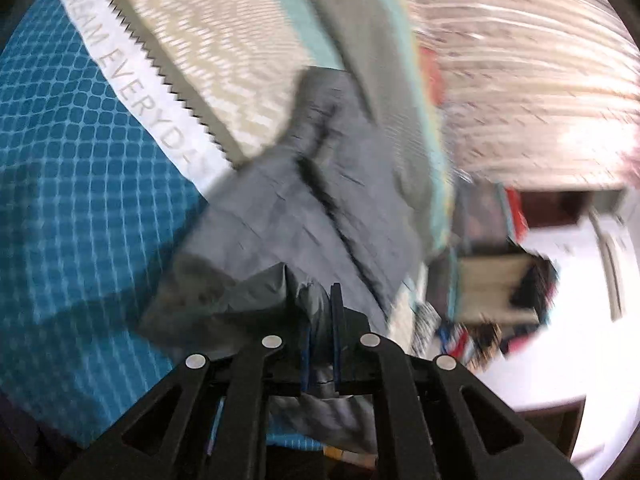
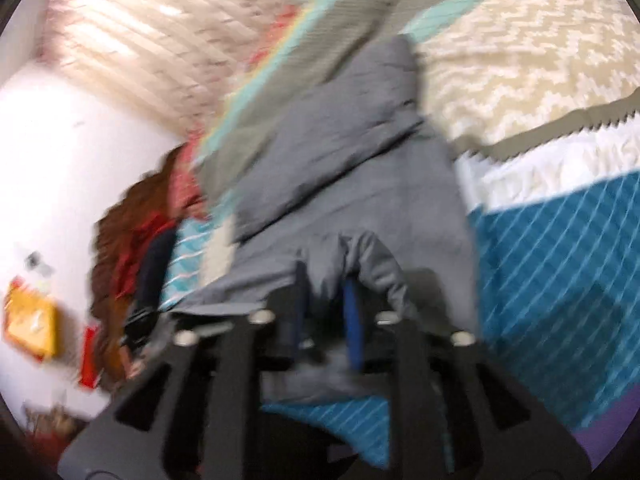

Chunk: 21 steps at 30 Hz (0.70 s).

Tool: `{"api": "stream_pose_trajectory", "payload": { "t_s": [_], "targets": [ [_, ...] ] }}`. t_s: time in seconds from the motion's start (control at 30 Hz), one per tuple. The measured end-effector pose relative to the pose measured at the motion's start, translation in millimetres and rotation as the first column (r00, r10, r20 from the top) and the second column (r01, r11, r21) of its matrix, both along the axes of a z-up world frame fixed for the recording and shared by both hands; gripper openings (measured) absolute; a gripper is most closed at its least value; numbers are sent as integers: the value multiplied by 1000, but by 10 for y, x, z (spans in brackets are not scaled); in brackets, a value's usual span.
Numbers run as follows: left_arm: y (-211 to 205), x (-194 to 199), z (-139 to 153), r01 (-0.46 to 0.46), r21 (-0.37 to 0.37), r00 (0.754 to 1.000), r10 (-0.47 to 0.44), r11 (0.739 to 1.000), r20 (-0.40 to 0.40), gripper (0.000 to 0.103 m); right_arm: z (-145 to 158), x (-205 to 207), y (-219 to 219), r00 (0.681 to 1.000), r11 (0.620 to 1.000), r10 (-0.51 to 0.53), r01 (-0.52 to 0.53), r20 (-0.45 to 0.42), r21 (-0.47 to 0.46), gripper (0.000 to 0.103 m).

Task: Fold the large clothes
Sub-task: 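Fold the hem over the jacket body with both grippers and release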

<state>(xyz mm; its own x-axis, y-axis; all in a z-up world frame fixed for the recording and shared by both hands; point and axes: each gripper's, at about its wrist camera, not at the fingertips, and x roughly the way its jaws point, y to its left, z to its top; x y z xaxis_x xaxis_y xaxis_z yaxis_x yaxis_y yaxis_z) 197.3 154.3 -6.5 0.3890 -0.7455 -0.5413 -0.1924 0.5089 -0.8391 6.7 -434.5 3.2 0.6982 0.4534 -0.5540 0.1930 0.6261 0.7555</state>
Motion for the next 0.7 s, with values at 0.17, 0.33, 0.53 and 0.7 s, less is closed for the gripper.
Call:
{"api": "stream_pose_trajectory", "payload": {
  "t_s": [0.17, 0.33, 0.53, 0.7],
  "targets": [
    [-81, 388, -322, -66, 126, 987, 84, 990, -136, 34, -116, 83, -298, 979, 981, -195, 193, -66, -29, 50],
    [-227, 474, -386, -29, 201, 989, 57, 979, -136, 37, 396, 60, 120, 994, 951, -63, 85, 84, -297, 53],
    [-358, 549, -307, 3, 253, 992, 28, 968, -121, 37, 141, 453, 782, 987, 808, 145, -158, -68, -568, 64],
    [-344, 575, -316, 13, 284, 995, 16, 959, -100, 37, -93, 448, 404, 993, 828, 23, -83, -115, -554, 4]
  ]
}}
